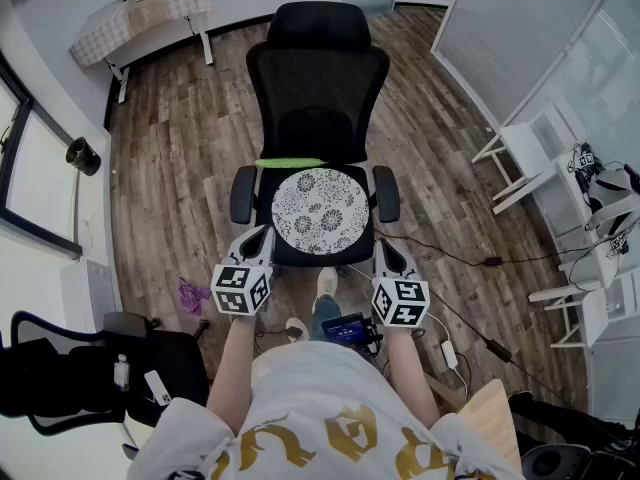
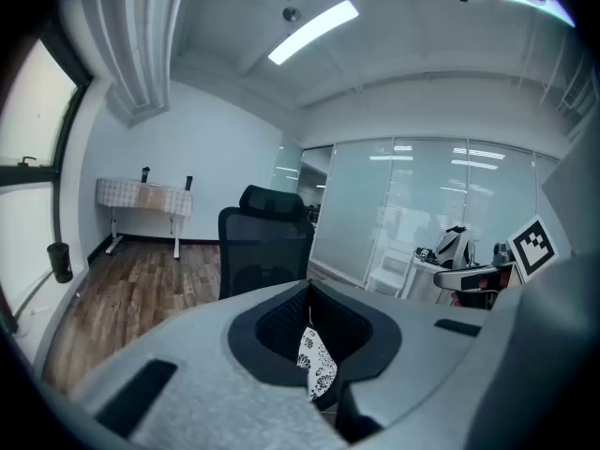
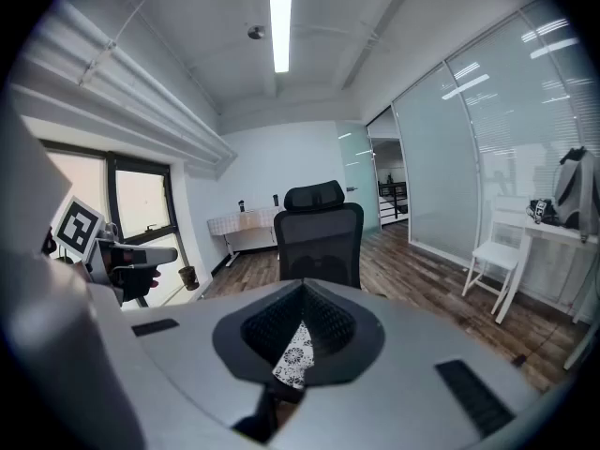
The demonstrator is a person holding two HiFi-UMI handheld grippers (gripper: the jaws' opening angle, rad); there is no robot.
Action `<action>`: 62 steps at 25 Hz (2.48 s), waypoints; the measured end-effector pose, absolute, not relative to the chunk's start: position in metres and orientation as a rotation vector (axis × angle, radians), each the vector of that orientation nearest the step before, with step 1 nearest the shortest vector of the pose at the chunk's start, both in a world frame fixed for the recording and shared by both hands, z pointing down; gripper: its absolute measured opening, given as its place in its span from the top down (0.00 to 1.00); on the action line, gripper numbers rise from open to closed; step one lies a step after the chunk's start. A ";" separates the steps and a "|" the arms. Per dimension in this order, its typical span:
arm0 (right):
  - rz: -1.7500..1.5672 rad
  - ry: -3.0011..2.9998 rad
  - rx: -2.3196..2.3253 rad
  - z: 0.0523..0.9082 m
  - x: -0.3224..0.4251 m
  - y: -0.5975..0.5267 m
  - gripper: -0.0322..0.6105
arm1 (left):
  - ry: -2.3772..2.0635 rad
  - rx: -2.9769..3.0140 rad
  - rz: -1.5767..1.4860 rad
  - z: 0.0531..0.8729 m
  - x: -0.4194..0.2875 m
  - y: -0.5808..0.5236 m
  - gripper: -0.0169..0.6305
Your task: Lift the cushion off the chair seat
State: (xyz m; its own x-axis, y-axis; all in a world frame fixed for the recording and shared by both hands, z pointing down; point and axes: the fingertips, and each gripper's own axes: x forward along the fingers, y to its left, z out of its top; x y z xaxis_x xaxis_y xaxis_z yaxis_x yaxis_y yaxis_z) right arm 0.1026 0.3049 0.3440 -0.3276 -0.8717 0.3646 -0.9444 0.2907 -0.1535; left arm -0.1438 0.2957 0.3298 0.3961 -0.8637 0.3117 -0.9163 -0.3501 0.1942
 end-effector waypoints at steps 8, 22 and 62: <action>0.519 -2.360 1.677 0.346 0.095 0.294 0.93 | -1.533 2.350 0.271 0.336 -0.146 0.287 0.96; 0.634 -2.477 1.642 0.341 0.074 0.267 0.93 | -1.457 2.321 0.255 0.354 -0.161 0.264 0.96; 0.704 -2.181 1.494 0.465 0.096 0.019 0.93 | -1.368 2.154 0.458 0.441 -0.142 -0.004 0.96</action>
State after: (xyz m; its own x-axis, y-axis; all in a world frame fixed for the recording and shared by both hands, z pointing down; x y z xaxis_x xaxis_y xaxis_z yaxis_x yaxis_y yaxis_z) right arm 0.0963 0.0190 0.4647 -0.3467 -0.7335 0.5846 -0.9369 0.3008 -0.1783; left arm -0.1420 -0.0040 0.4412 0.4262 -0.7200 0.5477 -0.9046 -0.3371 0.2609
